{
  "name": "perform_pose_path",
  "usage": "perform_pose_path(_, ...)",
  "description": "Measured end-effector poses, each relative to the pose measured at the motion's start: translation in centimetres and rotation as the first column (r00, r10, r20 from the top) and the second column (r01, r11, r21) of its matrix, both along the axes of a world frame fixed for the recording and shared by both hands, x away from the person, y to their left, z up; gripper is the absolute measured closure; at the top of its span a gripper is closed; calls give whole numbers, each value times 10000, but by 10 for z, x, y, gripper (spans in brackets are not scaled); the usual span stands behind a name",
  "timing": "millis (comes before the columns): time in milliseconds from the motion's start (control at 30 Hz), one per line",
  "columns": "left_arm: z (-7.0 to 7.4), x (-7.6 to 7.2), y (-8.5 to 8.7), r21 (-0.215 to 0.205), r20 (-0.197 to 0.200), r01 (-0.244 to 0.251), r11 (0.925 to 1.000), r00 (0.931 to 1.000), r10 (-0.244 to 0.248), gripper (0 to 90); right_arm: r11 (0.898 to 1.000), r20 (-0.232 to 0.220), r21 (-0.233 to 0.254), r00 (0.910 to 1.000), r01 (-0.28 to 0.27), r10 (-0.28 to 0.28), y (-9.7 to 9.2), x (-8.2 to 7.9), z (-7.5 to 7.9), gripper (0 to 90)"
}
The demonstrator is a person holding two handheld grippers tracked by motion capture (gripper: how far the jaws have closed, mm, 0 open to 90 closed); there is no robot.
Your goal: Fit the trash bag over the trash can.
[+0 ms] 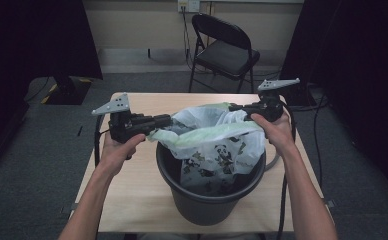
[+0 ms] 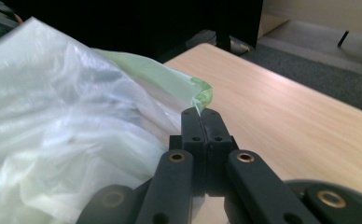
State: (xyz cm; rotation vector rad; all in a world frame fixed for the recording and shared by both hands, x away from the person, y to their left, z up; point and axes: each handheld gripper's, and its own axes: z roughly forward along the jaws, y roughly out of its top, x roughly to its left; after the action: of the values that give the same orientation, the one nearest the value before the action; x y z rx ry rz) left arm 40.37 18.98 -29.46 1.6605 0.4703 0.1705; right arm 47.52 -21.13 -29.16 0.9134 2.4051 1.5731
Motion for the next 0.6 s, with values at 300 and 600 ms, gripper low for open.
perform_pose_path(300,1,-15,6,202,348,462,9987,9983,-469,897,9967,35,-174,9968,796,-795,0,4,-10,583)
perform_pose_path(600,0,-38,17,253,728,1029,9944,9919,-1045,867,9864,743,875,9865,1391,-1457,-11,-9,27,412)
